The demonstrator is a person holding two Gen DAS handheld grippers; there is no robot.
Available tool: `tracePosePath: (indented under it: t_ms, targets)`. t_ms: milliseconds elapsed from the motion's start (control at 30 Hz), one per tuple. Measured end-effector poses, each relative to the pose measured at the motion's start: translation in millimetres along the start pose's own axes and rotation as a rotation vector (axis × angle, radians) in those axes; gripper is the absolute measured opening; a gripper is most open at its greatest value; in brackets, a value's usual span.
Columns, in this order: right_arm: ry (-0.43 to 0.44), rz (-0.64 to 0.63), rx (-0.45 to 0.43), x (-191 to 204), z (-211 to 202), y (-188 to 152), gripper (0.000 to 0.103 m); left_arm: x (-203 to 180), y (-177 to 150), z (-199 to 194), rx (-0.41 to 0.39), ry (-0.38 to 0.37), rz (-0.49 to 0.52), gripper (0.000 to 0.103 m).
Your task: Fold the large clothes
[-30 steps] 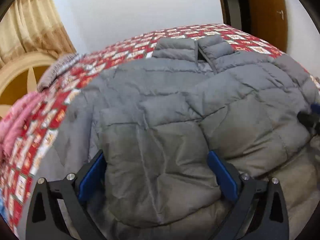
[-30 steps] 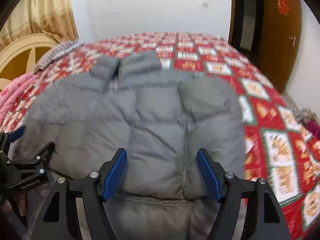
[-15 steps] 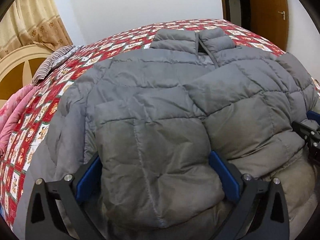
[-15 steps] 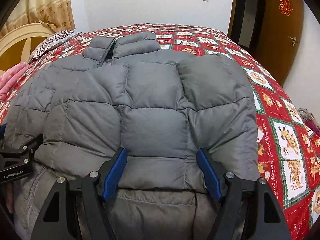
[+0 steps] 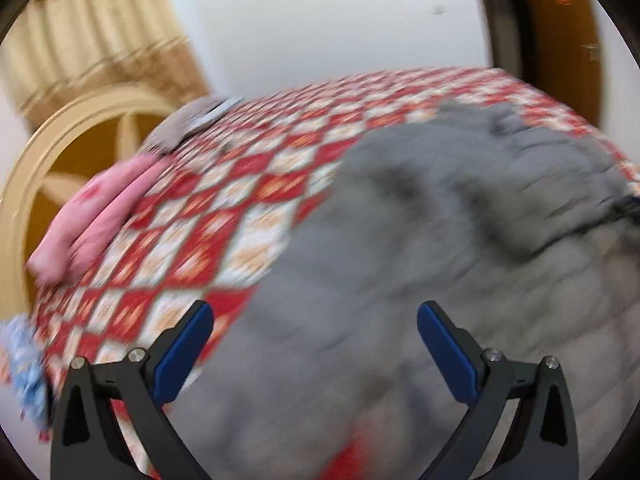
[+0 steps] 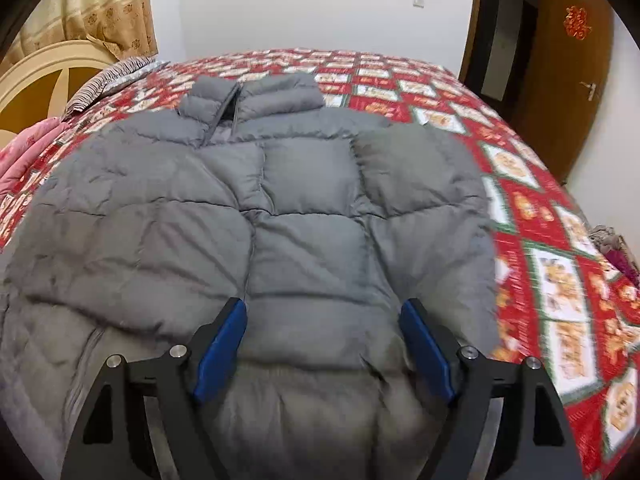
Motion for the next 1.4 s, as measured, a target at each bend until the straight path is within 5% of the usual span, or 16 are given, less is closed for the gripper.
tracePosePath:
  t_ms: [167,400,567,667,767,967,1100,1400]
  targets:
    - [0.035,0.000,-0.040,8,-49,-18,0.082,53,-65,-4,0.083,-0.022,-0.170,0.103]
    - [0.046,-0.167,-0.128,60,-85,-54,0.082,44,-69,5,0.063,-0.100,-0.251,0.101]
    - [0.030,-0.269,-0.175,82,-94,-73,0.082,43,-75,36,0.124,-0.088,-0.250,0.027]
    - [0.022,-0.250,-0.172,77,-94,-78,0.082,62,-63,29,0.106,-0.068,-0.254,0.016]
    - [0.015,-0.179,-0.154,58,-89,-77,0.082,104,-46,24,0.106,0.060,-0.258,0.015]
    - [0.019,0.008,-0.109,23,-77,-76,0.082,157,10,12,0.026,0.171,-0.227,0.015]
    - [0.043,0.054,-0.070,16,-68,-81,0.082,139,52,1,-0.047,0.197,-0.155,0.014]
    - [0.061,0.071,-0.056,15,-64,-88,0.082,-13,151,-45,-0.228,0.018,0.047,0.014]
Point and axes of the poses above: each gripper's, at about its wrist camera, not at the fingertips, and z roughly the way its jaws point, x to its left, y to its top, the point moved 9 cm from there along z, roughly the way its jaws point, and after that the axes turned 4 degrees about -y, right-handed, at the moved point
